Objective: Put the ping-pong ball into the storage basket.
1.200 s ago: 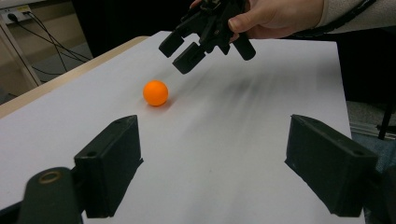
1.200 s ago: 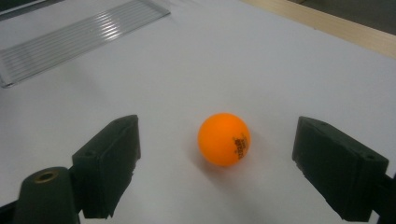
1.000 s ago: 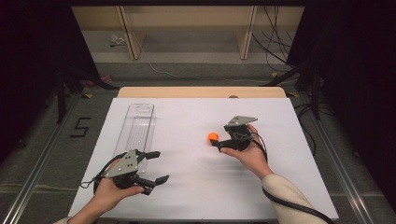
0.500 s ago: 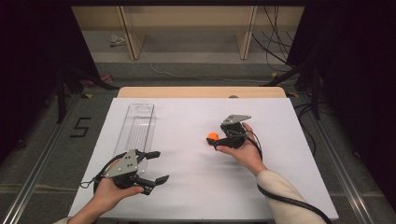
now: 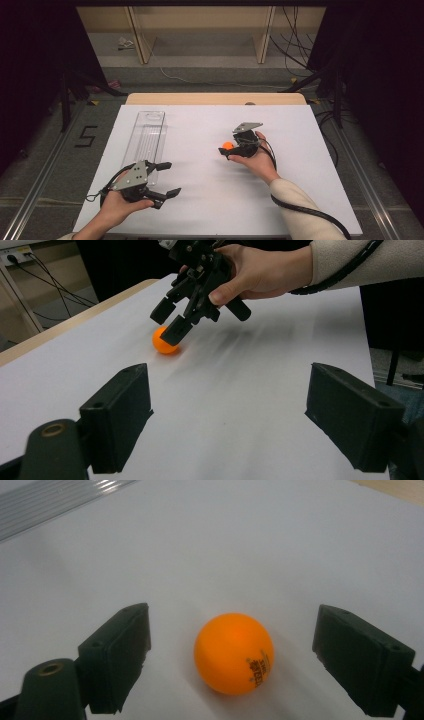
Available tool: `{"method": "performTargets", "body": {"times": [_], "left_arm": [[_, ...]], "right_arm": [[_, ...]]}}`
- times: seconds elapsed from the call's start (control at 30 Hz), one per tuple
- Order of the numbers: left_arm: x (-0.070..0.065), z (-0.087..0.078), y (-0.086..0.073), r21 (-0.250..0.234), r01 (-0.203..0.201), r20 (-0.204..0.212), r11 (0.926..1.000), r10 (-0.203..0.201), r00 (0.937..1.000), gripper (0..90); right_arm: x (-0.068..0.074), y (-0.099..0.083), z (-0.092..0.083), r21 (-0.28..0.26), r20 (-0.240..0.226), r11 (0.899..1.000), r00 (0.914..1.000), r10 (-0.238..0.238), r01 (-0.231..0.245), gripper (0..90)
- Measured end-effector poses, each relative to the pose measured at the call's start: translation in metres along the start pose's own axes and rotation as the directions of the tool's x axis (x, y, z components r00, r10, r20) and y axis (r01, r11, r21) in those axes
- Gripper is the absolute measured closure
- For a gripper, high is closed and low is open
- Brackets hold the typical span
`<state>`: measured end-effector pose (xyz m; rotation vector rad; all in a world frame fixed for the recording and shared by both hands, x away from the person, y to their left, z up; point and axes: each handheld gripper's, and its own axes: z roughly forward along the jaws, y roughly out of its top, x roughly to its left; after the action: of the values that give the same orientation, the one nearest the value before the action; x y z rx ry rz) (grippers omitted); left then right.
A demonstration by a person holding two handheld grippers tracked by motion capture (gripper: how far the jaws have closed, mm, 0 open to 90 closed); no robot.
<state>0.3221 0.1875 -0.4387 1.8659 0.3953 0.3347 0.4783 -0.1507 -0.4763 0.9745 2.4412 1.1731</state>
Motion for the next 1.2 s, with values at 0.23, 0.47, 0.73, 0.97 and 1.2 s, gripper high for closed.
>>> {"method": "performTargets", "body": {"times": [0.23,0.47,0.73,0.97,1.2], "left_arm": [[0.0,0.0,0.0,-0.001,0.0,0.001,1.0,0.0,1.0,17.5],[0.0,0.0,0.0,-0.002,0.0,0.002,1.0,0.0,1.0,17.4],[0.0,0.0,0.0,-0.002,0.0,0.002,1.0,0.0,1.0,17.5],[0.0,0.0,0.0,-0.002,-0.001,0.003,1.0,0.001,1.0,17.5],[0.0,0.0,0.0,-0.002,0.0,0.004,1.0,0.0,1.0,17.5]], "right_arm": [[-0.001,-0.002,0.008,0.022,0.002,1.0,1.0,-0.004,0.004,18.2],[-0.001,-0.002,0.013,0.03,0.0,1.0,1.0,-0.01,0.01,21.9],[0.0,-0.002,0.017,0.044,-0.004,0.999,0.9999,-0.015,0.016,26.8],[-0.001,-0.004,0.02,0.053,0.0,0.998,0.9999,-0.015,0.015,31.9],[-0.001,-0.004,0.021,0.058,0.003,0.998,0.9999,-0.012,0.012,37.0]]}}
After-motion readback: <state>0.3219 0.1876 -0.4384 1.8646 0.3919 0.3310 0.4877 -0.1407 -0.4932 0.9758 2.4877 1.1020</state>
